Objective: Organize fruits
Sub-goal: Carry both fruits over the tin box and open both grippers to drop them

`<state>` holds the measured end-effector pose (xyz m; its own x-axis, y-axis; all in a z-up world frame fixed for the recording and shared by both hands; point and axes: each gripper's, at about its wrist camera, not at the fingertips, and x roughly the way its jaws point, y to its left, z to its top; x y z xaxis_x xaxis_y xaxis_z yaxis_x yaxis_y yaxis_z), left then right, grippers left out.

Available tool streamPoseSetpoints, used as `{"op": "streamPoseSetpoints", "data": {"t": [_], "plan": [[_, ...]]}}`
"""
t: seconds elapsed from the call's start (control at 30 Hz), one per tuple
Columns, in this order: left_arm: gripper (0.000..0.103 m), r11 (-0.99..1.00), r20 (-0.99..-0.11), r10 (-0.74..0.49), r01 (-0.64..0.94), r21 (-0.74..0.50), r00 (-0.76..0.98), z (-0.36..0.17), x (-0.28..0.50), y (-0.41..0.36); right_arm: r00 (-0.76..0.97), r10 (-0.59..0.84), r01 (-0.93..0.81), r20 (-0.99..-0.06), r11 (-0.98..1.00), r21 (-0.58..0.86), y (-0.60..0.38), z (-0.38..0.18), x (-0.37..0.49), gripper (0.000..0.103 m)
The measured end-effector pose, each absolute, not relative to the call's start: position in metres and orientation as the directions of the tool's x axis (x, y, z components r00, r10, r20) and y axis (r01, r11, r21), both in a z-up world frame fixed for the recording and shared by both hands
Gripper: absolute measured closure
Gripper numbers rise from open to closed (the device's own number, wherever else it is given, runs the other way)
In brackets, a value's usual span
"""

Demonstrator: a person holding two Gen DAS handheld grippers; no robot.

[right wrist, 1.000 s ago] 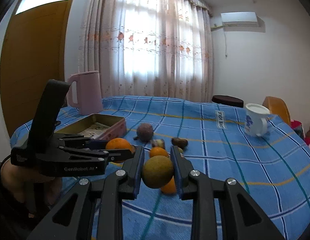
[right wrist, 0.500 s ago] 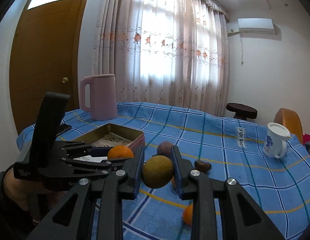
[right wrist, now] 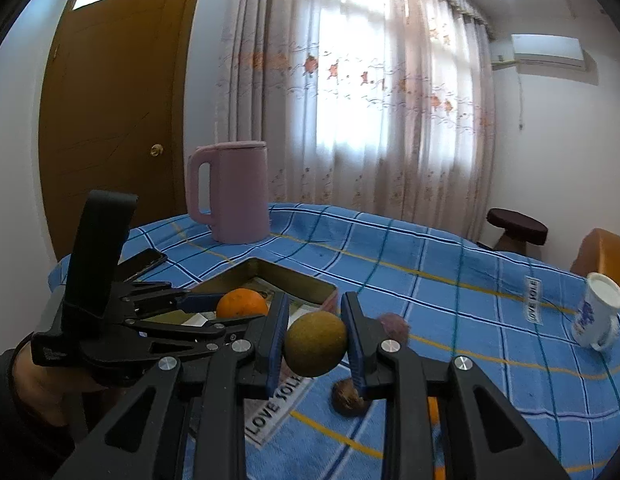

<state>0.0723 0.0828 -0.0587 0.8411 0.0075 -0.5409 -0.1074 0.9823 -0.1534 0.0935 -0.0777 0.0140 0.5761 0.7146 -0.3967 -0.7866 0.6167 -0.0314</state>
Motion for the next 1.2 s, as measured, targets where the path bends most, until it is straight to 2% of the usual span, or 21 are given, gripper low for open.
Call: {"op": "streamPoseSetpoints", "data": {"t": [0.53, 1.2], "plan": [[0.054, 0.971, -0.578, 0.074, -0.190, -0.143, 0.812, -0.070, 0.079, 0.128, 0.463, 0.736, -0.824, -0.494, 0.562, 0.064, -0.005, -0.010, 0.133, 0.074], [0.053, 0.964, -0.597, 0.109, -0.232, -0.133, 0.795, -0.075, 0.080, 0.150, 0.419, 0.698, -0.842, -0.581, 0.538, 0.039, 0.032, -0.044, 0.135, 0.074]]}}
